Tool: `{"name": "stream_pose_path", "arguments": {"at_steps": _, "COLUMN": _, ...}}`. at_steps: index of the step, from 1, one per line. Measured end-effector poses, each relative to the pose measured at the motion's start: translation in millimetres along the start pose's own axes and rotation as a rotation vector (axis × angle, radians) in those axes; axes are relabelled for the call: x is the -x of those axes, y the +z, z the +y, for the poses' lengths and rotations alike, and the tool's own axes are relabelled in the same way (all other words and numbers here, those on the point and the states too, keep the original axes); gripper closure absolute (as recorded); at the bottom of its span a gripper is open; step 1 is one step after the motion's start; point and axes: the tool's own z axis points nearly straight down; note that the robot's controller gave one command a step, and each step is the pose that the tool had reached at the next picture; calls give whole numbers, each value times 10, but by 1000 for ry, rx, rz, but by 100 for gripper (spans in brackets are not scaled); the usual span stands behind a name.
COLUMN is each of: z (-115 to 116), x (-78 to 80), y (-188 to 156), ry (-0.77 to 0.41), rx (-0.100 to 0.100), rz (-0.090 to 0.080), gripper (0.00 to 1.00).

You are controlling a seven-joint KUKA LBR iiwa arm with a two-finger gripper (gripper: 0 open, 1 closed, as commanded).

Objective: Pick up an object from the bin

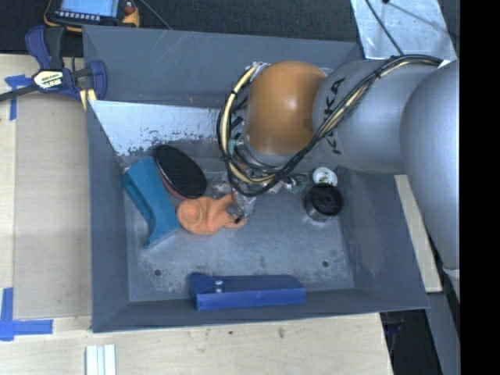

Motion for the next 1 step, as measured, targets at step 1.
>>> {"name": "stream_pose_path", "arguments": {"at_steps": 1, "z": 0, "x": 0, "y": 0, "ry": 1, "rx": 0, "rz": 0, "gripper": 100}}
